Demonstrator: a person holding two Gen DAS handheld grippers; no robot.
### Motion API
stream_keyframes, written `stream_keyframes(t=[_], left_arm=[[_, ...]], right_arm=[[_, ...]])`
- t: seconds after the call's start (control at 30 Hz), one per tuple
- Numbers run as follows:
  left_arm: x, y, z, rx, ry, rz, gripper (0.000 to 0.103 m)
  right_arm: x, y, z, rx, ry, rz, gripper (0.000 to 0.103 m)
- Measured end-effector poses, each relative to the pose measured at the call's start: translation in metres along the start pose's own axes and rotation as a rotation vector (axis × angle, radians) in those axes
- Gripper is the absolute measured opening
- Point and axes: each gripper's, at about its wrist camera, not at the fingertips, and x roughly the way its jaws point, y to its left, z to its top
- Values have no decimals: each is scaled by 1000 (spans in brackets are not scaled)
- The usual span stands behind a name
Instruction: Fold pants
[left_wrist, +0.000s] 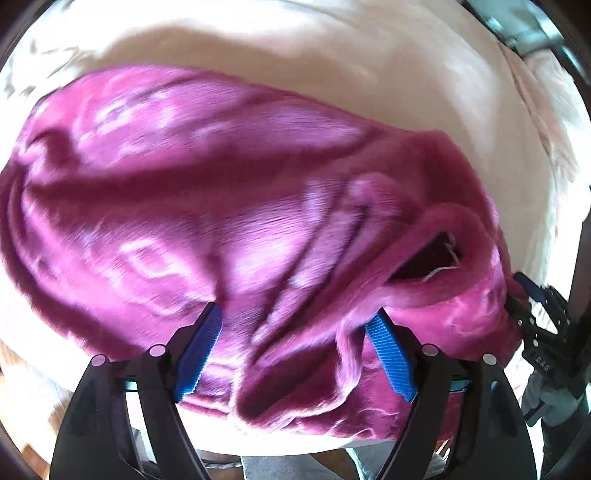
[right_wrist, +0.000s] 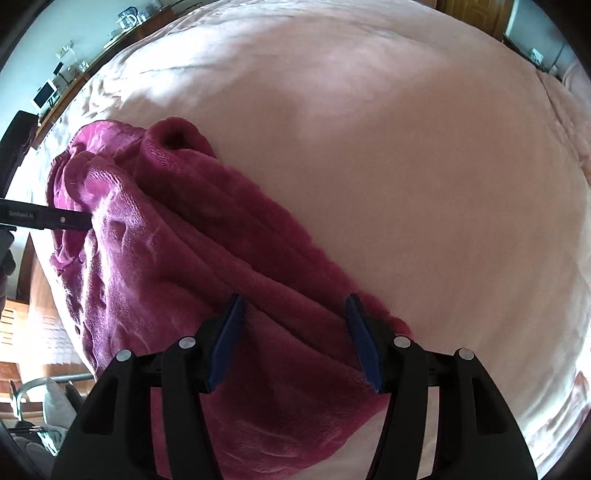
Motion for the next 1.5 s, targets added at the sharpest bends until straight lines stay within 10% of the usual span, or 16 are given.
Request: stream_keyframes(t=[0.4, 0.73, 1.13, 1.5], left_arm=[[-39, 14, -37, 13, -96, 62, 79], [-18, 37, -89, 7, -18, 103, 79], [1, 91, -126, 28, 5, 37, 84], [-21, 145, -101, 63, -12, -57, 83]], right_arm=[[-59, 51, 16, -38, -184, 66, 58], [-28, 126, 45, -122, -137, 117, 58], [65, 171, 103, -95, 2, -23, 58], [72, 186, 105, -47, 2, -112, 58]])
